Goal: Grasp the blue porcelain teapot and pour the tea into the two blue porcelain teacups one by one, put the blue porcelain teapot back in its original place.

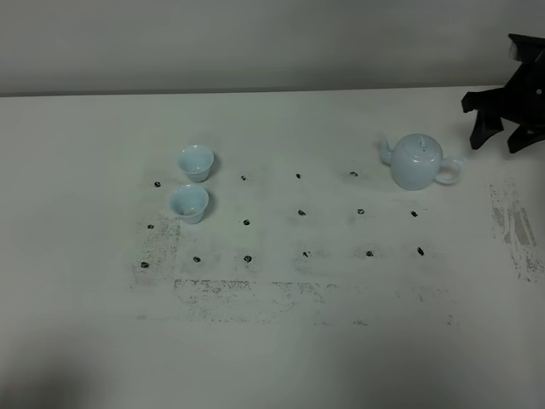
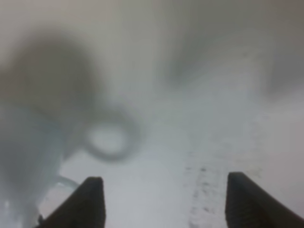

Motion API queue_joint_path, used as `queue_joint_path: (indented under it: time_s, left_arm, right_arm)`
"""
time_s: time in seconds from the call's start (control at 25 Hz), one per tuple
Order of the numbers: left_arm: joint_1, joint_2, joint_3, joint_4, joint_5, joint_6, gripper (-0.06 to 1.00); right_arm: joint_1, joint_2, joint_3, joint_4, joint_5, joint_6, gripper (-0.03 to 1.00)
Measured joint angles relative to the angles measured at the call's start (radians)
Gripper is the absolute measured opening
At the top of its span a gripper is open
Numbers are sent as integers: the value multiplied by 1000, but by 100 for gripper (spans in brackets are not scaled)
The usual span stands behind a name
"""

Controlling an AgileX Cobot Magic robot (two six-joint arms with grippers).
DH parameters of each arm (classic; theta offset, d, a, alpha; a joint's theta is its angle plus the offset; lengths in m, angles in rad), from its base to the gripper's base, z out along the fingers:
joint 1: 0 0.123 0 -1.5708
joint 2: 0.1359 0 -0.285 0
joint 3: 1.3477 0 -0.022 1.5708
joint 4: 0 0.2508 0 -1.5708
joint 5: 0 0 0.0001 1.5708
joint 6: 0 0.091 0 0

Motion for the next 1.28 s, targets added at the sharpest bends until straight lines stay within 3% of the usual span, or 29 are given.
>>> queue_joint_path:
  time_s: [0.48,0.72,1.04,1.28]
  left_arm:
    - [0,0,0,0,0,0,72]
    - [0,0,0,0,0,0,72]
    - [0,0,0,0,0,-1,72]
    - [0,0,0,0,0,-1,72]
  right_arm:
    - [-11,-292,242,-19,3,-17,53]
    - [-11,-217,247,18,-7,-49,53]
    - [-11,-77,249,34,-153,-63,53]
    - [-8,-71,249,58,-184,-72,53]
